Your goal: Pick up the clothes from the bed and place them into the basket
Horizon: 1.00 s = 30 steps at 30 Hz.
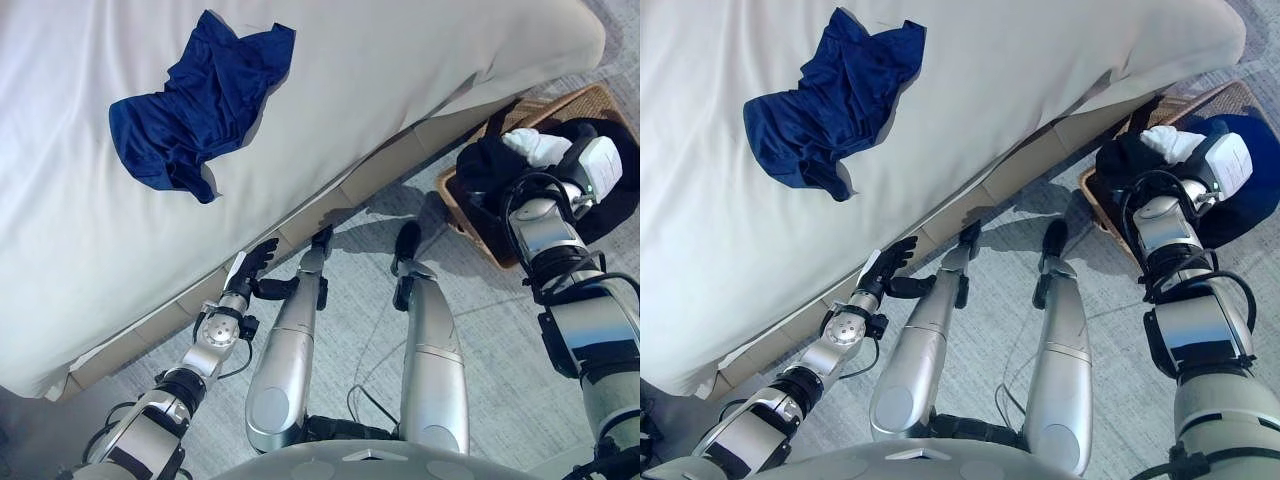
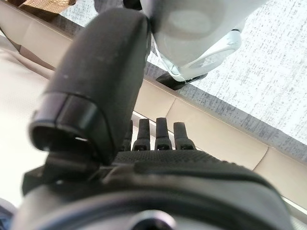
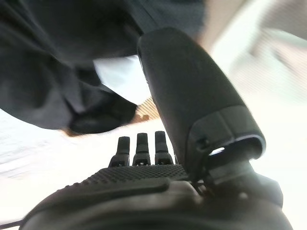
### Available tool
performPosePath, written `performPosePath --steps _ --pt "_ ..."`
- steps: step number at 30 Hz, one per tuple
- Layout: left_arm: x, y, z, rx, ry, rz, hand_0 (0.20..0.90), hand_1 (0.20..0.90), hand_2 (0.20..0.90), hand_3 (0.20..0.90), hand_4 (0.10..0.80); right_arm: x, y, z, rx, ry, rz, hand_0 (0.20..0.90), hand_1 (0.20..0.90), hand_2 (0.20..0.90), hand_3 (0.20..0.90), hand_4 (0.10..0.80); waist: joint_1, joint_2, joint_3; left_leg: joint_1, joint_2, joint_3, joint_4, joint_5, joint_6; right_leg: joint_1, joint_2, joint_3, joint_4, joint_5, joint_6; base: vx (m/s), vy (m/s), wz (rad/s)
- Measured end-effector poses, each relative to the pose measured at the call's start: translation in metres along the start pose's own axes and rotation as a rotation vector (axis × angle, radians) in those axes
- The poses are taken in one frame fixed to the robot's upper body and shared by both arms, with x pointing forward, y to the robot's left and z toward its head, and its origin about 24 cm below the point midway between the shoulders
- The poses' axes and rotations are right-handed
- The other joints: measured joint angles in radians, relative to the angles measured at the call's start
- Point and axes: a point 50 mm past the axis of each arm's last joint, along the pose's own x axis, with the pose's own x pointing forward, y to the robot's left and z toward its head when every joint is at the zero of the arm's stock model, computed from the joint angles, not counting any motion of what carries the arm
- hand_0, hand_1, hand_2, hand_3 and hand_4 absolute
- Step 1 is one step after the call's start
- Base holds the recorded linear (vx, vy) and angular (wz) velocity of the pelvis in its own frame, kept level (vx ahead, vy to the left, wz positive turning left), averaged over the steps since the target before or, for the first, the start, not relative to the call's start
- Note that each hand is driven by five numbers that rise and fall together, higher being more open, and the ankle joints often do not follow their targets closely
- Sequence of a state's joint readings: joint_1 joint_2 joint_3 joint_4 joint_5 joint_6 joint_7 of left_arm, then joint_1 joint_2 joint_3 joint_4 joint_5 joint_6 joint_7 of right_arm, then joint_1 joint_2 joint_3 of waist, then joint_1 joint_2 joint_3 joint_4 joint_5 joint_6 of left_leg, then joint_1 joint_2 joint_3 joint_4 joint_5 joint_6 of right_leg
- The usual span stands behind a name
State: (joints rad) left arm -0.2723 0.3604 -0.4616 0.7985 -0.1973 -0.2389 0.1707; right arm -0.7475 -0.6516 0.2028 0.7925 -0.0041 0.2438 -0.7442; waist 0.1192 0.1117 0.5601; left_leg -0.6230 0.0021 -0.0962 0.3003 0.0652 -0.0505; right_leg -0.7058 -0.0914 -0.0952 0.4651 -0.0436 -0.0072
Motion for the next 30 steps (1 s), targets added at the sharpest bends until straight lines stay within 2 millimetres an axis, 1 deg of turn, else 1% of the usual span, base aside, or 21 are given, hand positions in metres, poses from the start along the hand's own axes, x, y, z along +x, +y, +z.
performPosePath --steps 2,3,4,5,7,8,9,11,12,14,16,17,19,20,22,23,25,26,28,30 --pt "-0.005 0.0 -0.01 0.0 0.036 0.005 0.9 0.9 0.9 0.9 0.8 -0.009 -0.007 -0.003 0.044 -0.038 -0.03 0.9 0.9 0.9 0.9 0.8 -0.024 -0.004 0.002 0.074 0.003 0.011 -0.038 -0.001 0.002 0.081 0.003 0.005 -0.058 0.015 0.009 0.094 0.177 -0.15" --pt "-0.008 0.001 -0.017 -0.007 0.058 0.011 0.9 0.9 0.9 0.9 0.8 -0.013 -0.014 -0.002 0.07 -0.061 -0.047 0.9 0.9 0.9 0.9 0.8 -0.039 -0.007 0.002 0.113 0.003 0.019 -0.063 -0.003 0.007 0.123 0.004 0.01 -0.095 0.023 0.021 0.07 0.185 -0.21" --pt "-0.012 0.001 -0.023 -0.023 0.077 0.022 0.9 0.9 0.9 0.9 0.8 -0.016 -0.026 0.002 0.095 -0.098 -0.073 0.9 0.9 0.9 0.9 0.8 -0.055 -0.013 0.004 0.152 0.003 0.026 -0.092 0.001 0.012 0.164 0.005 0.019 -0.135 0.043 0.034 0.058 0.191 -0.29" --pt "-0.015 0.001 -0.028 -0.038 0.094 0.035 0.9 0.9 0.9 0.9 0.8 -0.018 -0.037 0.006 0.105 -0.148 -0.103 0.9 0.9 0.9 0.9 0.8 -0.068 -0.019 0.003 0.185 0.002 0.04 -0.119 0.007 0.021 0.197 0.006 0.03 -0.17 0.056 0.041 0.059 0.191 -0.31" --pt "-0.018 0.005 -0.035 -0.061 0.137 0.063 0.9 0.9 0.9 0.9 0.8 -0.018 -0.059 0.017 0.111 -0.245 -0.161 0.9 0.9 0.9 0.9 0.8 -0.101 -0.038 0.007 0.247 -0.004 0.058 -0.146 0.007 0.023 0.263 0.001 0.039 -0.217 0.069 0.058 0.093 0.18 -0.23" --pt "-0.018 0.007 -0.038 -0.081 0.157 0.085 0.9 0.9 0.9 0.9 0.8 -0.019 -0.068 0.023 0.12 -0.285 -0.171 0.9 0.9 0.9 0.9 0.8 -0.111 -0.05 0.007 0.275 -0.006 0.066 -0.157 0.009 0.024 0.293 0.0 0.046 -0.238 0.078 0.062 0.124 0.164 -0.18" --pt "-0.019 0.011 -0.04 -0.093 0.17 0.108 0.9 0.9 0.9 0.9 0.8 -0.019 -0.072 0.03 0.127 -0.337 -0.161 0.9 0.9 0.9 0.9 0.8 -0.122 -0.066 0.006 0.302 -0.005 0.072 -0.165 0.003 0.029 0.322 -0.002 0.049 -0.255 0.075 0.067 0.135 0.149 -0.17" --pt "-0.017 0.017 -0.039 -0.108 0.179 0.135 0.9 0.9 0.9 0.9 0.8 -0.02 -0.075 0.041 0.125 -0.423 -0.077 0.9 0.9 0.9 0.9 0.8 -0.127 -0.095 0.001 0.35 -0.006 0.072 -0.174 0.001 0.029 0.38 -0.002 0.043 -0.281 0.076 0.069 0.136 0.12 -0.02" --pt "-0.016 0.018 -0.038 -0.109 0.176 0.139 0.9 0.9 0.9 0.9 0.8 -0.02 -0.074 0.043 0.125 -0.445 -0.047 0.9 0.9 0.9 0.9 0.8 -0.125 -0.103 -0.002 0.36 -0.006 0.07 -0.178 0.0 0.029 0.392 -0.003 0.039 -0.285 0.075 0.069 0.182 0.139 0.16" --pt "-0.014 0.018 -0.035 -0.083 0.164 0.124 0.9 0.9 0.9 0.9 0.8 -0.026 -0.065 0.056 0.117 -0.542 0.099 0.9 0.9 0.9 0.9 0.8 -0.111 -0.127 -0.015 0.397 -0.004 0.057 -0.189 -0.003 0.028 0.446 -0.002 0.019 -0.312 0.075 0.068 0.201 0.148 0.25" --pt "-0.014 0.013 -0.036 -0.057 0.172 0.096 0.9 0.9 0.9 0.9 0.8 -0.035 -0.052 0.07 0.069 -0.641 0.215 0.9 0.9 0.9 0.9 0.8 -0.084 -0.133 -0.019 0.428 -0.004 0.036 -0.193 -0.008 0.021 0.49 -0.001 0.0 -0.332 0.078 0.064 0.221 0.146 0.24" --pt "-0.015 0.011 -0.037 -0.045 0.179 0.085 0.9 0.9 0.9 0.9 0.8 -0.042 -0.045 0.076 0.03 -0.702 0.262 0.9 0.9 0.9 0.9 0.8 -0.068 -0.134 -0.02 0.443 -0.003 0.03 -0.196 -0.009 0.019 0.511 -0.003 -0.008 -0.337 0.077 0.067 0.256 0.16 0.27" --pt "-0.019 0.01 -0.046 -0.008 0.219 0.067 0.9 0.9 0.9 0.9 0.8 -0.056 -0.027 0.089 -0.127 -0.849 0.322 0.9 0.9 0.9 0.9 0.8 -0.031 -0.137 -0.022 0.488 -0.004 0.01 -0.205 -0.011 0.015 0.576 -0.002 -0.034 -0.366 0.077 0.067 0.208 0.155 0.32" --pt "-0.022 0.01 -0.053 -0.001 0.248 0.066 0.9 0.9 0.9 0.9 0.8 -0.065 -0.018 0.094 -0.196 -0.93 0.349 0.9 0.9 0.9 0.9 0.8 -0.01 -0.139 -0.036 0.499 -0.004 -0.002 -0.207 -0.014 0.012 0.601 -0.003 -0.051 -0.379 0.076 0.067 0.185 0.145 0.39" --pt "-0.032 0.013 -0.07 0.029 0.324 0.068 0.9 0.9 0.9 0.9 0.8 -0.081 -0.002 0.11 -0.276 -1.063 0.422 0.9 0.9 0.9 0.9 0.8 0.032 -0.16 -0.09 0.496 -0.007 -0.023 -0.219 -0.015 0.011 0.61 -0.003 -0.073 -0.398 0.075 0.068 0.17 0.121 0.37" --pt "-0.035 0.015 -0.077 0.034 0.36 0.073 0.9 0.9 0.9 0.9 0.8 -0.085 0.004 0.117 -0.3 -1.112 0.44 0.9 0.9 0.9 0.9 0.8 0.051 -0.163 -0.104 0.5 -0.008 -0.041 -0.218 -0.014 0.01 0.626 -0.004 -0.091 -0.405 0.075 0.068 0.179 0.084 0.47" --pt "-0.041 0.019 -0.087 0.041 0.417 0.084 0.9 0.9 0.9 0.9 0.8 -0.088 0.015 0.128 -0.328 -1.143 0.467 0.9 0.9 0.9 0.9 0.8 0.093 -0.173 -0.121 0.52 -0.019 -0.077 -0.219 -0.014 0.009 0.672 -0.009 -0.127 -0.418 0.073 0.072 0.168 0.043 0.61" --pt "-0.046 0.02 -0.093 0.041 0.442 0.091 0.9 0.9 0.9 0.9 0.8 -0.088 0.024 0.128 -0.333 -1.124 0.49 0.9 0.9 0.9 0.9 0.8 0.116 -0.184 -0.147 0.52 -0.022 -0.101 -0.221 -0.015 0.006 0.689 -0.015 -0.152 -0.43 0.066 0.081 0.161 0.036 0.67" --pt "-0.052 0.024 -0.099 0.045 0.465 0.099 0.9 0.9 0.9 0.9 0.8 -0.084 0.039 0.124 -0.365 -1.06 0.525 0.9 0.9 0.9 0.9 0.8 0.164 -0.198 -0.179 0.523 -0.034 -0.137 -0.224 -0.015 0.006 0.72 -0.022 -0.191 -0.452 0.066 0.081 0.116 0.035 0.64" --pt "-0.056 0.028 -0.103 0.053 0.478 0.105 0.9 0.9 0.9 0.9 0.8 -0.077 0.053 0.119 -0.435 -0.992 0.561 0.9 0.9 0.9 0.9 0.8 0.212 -0.205 -0.194 0.524 -0.047 -0.168 -0.223 -0.016 0.005 0.743 -0.03 -0.222 -0.465 0.064 0.084 0.027 0.021 0.56"
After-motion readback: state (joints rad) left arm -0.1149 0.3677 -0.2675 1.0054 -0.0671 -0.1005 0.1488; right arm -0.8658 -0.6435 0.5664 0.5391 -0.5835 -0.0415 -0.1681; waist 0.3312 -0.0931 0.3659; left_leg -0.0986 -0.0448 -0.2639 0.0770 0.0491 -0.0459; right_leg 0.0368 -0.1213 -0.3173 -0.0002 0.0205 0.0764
